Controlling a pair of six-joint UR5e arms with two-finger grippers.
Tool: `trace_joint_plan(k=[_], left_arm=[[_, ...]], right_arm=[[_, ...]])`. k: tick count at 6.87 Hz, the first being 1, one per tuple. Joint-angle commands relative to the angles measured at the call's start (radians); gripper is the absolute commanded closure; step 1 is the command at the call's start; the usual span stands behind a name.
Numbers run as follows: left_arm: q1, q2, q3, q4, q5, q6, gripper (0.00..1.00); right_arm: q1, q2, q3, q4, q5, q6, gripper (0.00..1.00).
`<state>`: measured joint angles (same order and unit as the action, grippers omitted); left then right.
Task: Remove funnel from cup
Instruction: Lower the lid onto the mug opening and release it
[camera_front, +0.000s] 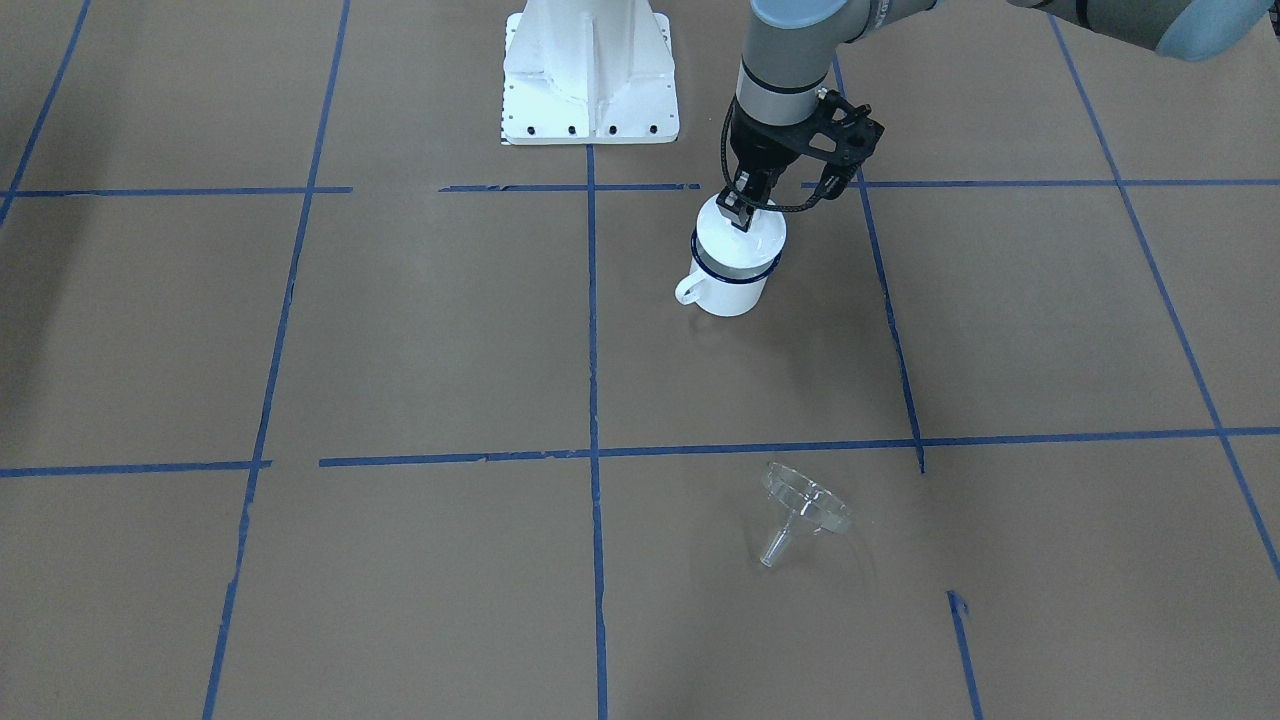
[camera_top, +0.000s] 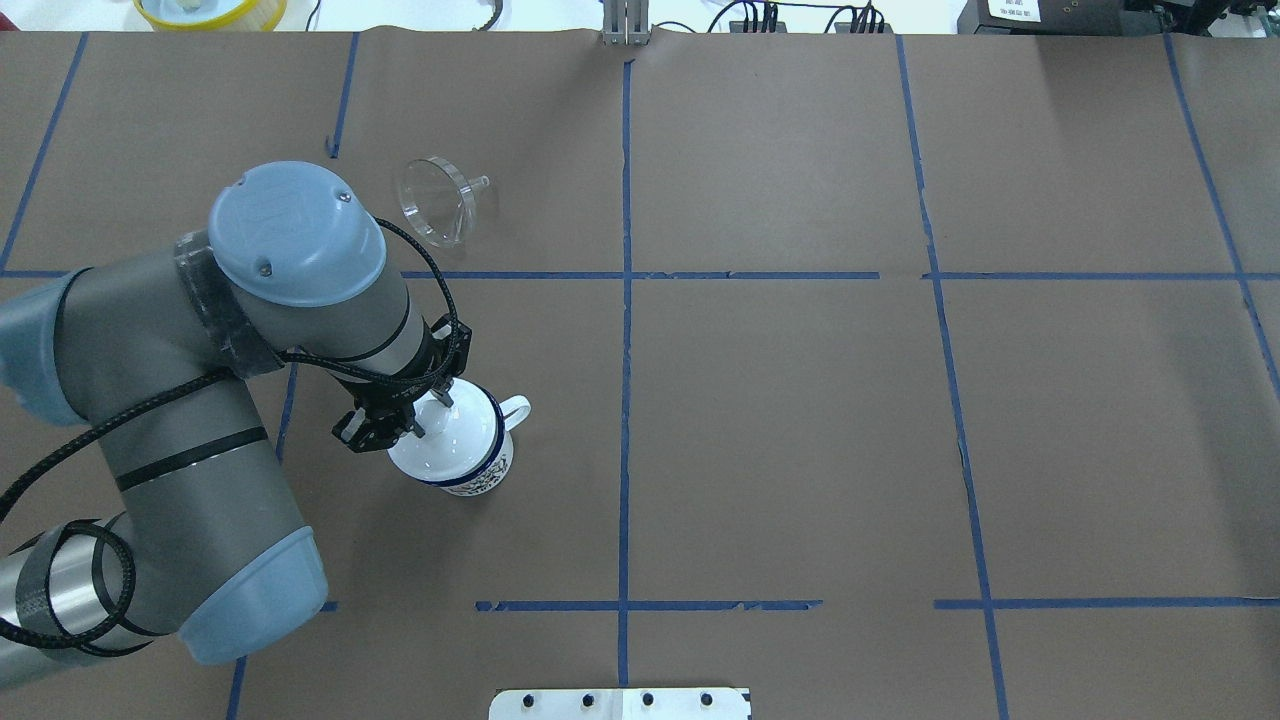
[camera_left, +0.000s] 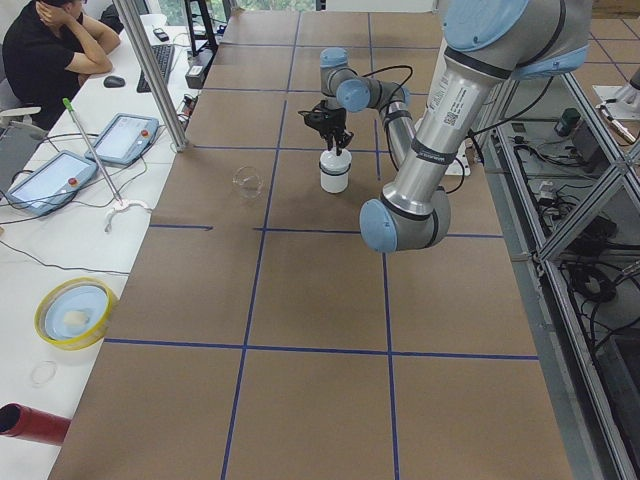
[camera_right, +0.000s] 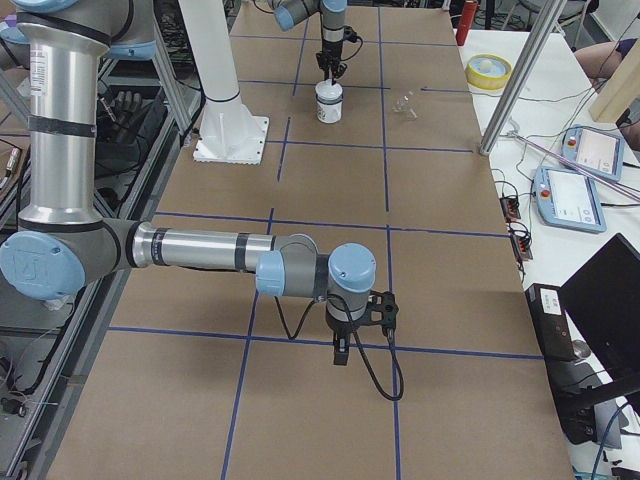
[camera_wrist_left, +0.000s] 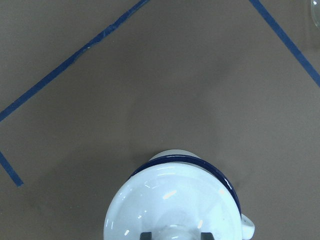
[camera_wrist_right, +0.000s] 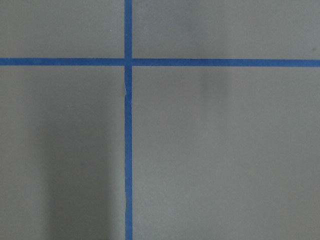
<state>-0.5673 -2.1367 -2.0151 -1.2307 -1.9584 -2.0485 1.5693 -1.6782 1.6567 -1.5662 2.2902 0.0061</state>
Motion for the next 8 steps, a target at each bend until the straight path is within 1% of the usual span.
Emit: trace_joint_plan(k=[1,8], left_arm=[[0.003,0.000,0.013,-0.006,0.021,-0.004,1.00],[0.015,-0.005,0.021,-0.007,0.019,-0.002,1.00]], right_arm=[[0.000,0.000,0.000,0.000,0.000,0.000,0.00],[0.000,0.000,0.000,0.000,0.000,0.000,0.00]])
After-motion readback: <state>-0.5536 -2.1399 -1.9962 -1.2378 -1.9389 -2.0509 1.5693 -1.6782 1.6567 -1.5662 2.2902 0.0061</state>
